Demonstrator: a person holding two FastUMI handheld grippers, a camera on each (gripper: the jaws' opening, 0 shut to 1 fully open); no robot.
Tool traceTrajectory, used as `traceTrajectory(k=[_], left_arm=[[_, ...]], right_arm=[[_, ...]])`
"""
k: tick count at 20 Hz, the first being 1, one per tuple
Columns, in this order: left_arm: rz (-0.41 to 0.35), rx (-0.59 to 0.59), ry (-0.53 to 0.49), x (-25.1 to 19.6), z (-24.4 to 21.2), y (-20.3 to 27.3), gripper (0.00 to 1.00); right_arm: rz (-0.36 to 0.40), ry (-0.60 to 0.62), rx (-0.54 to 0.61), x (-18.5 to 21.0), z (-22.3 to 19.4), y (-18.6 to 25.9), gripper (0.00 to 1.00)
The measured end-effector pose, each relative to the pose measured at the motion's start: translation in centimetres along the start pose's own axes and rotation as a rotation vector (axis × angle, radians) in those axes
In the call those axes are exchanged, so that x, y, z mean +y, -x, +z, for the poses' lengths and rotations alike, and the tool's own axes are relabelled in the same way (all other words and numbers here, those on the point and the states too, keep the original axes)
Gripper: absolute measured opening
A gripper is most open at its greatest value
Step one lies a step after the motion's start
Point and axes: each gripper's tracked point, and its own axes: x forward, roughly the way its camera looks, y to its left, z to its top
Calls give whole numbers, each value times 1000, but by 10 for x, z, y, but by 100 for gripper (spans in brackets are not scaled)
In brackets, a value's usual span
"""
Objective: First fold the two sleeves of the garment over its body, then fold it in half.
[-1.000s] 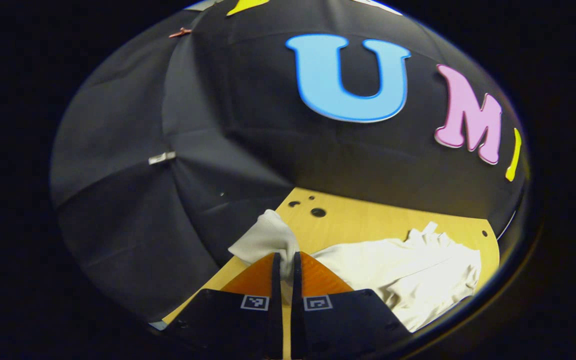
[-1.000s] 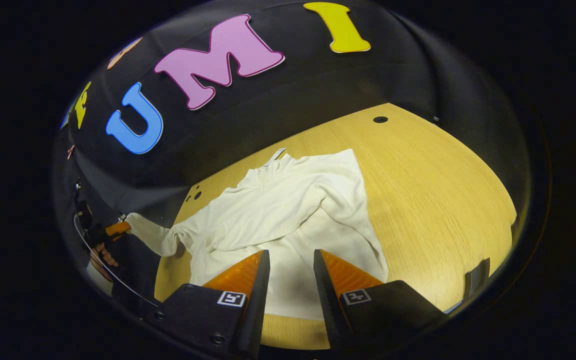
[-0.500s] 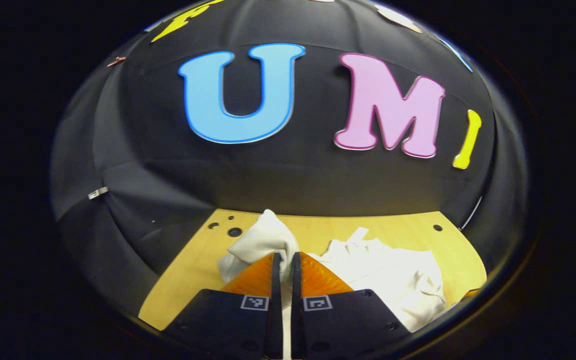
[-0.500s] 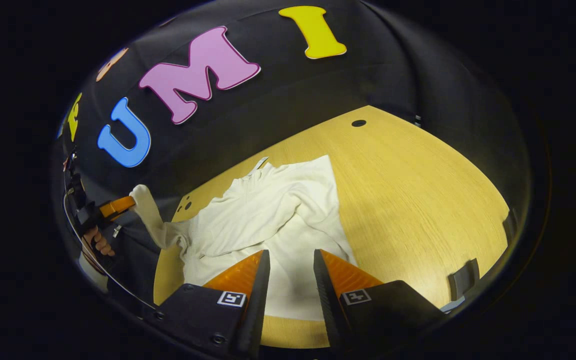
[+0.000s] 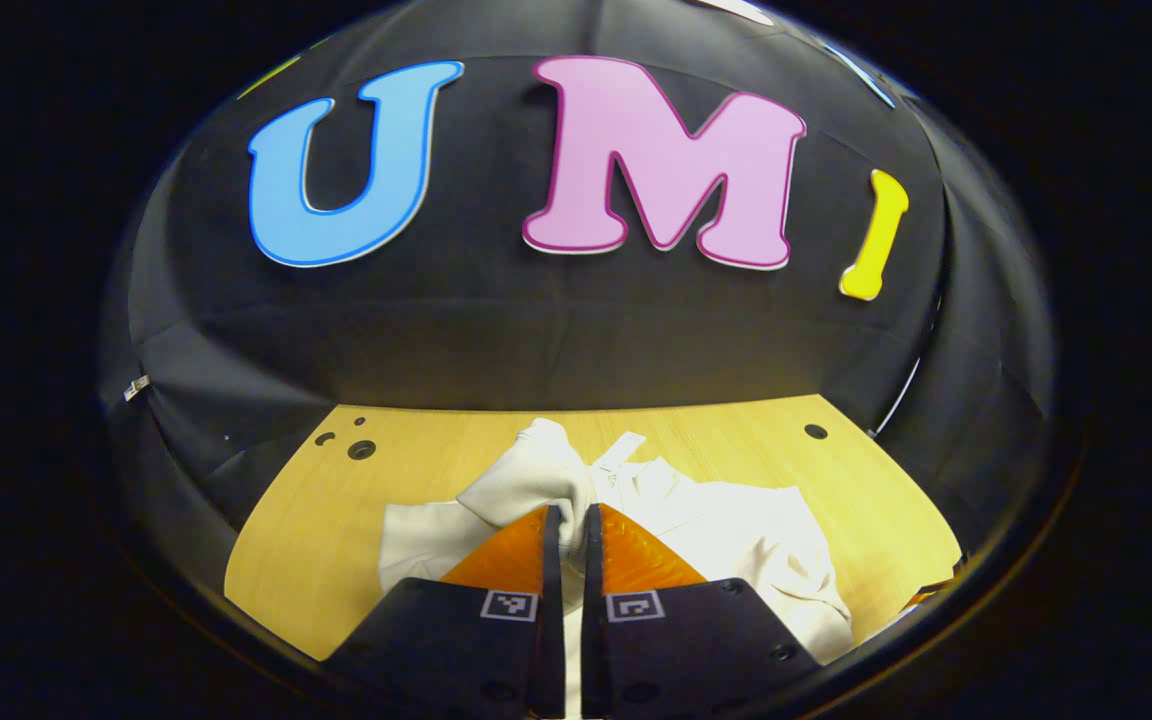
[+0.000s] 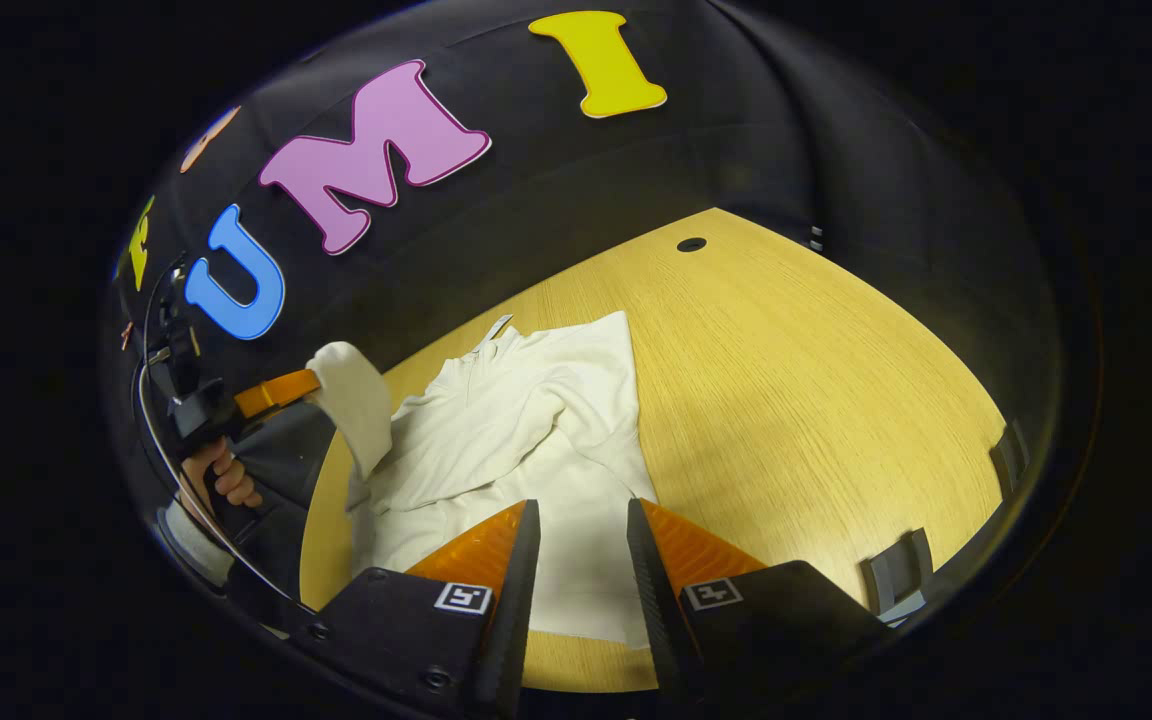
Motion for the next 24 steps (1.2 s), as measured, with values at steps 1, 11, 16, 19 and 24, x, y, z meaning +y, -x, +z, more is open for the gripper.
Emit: traceTrajectory(k=[1, 11, 16, 19, 24], left_arm=[[-2, 17, -2, -10, -9, -7, 11], [14, 160, -50, -70, -87, -54, 11], [6, 175, -2, -90, -101, -65, 13], [5, 203, 13, -96, -113, -69, 19], [-38, 259, 14, -116, -129, -68, 30]], right_arm=[[2, 4, 7, -2, 0, -1, 55], [34, 39, 75, -19, 1, -10, 55], [49, 70, 108, -27, -3, -12, 55], [59, 83, 123, -29, -5, -15, 55], [62, 90, 132, -30, -7, -17, 55]])
